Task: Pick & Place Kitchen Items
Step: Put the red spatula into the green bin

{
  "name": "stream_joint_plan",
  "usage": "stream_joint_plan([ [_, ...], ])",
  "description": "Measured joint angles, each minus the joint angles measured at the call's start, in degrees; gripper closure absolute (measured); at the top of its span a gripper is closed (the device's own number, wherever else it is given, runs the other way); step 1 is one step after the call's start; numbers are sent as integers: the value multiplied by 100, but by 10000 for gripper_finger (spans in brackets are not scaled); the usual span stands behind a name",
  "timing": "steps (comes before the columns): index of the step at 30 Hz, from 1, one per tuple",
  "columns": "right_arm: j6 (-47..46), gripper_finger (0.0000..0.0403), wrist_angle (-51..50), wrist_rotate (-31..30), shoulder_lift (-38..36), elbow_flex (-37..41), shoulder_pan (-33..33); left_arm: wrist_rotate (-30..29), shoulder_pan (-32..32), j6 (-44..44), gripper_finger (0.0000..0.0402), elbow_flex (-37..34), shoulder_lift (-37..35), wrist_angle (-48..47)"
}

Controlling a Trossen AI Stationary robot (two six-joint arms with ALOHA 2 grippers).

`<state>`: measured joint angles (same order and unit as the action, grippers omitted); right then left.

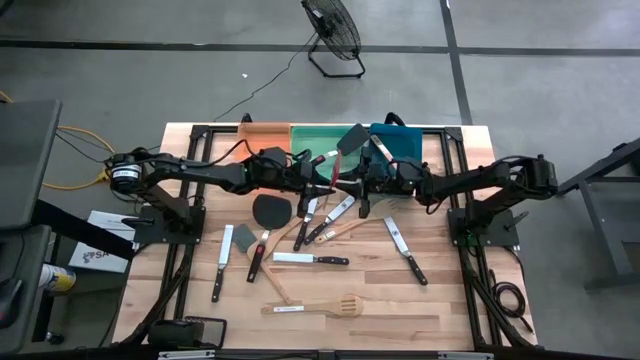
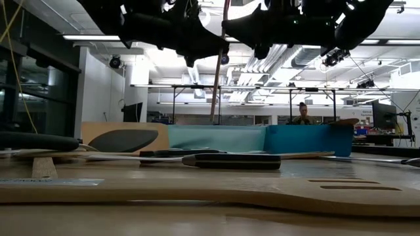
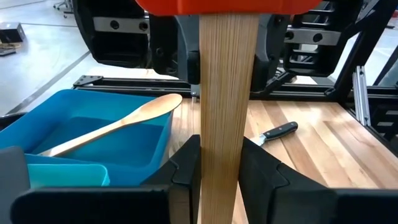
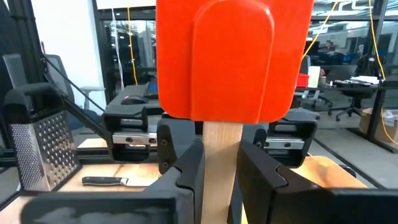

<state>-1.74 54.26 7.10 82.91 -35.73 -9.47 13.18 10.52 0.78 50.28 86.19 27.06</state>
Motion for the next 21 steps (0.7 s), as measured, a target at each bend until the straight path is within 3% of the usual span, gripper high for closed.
stream_joint_plan([
  [10, -175, 217, -74, -298, -78, 0, -2, -77, -2, 55, 330, 0, -15, -143],
  [21, -541, 199, -1681, -1630, -732, 0, 4, -1198, -9, 551, 330, 261, -50, -779],
])
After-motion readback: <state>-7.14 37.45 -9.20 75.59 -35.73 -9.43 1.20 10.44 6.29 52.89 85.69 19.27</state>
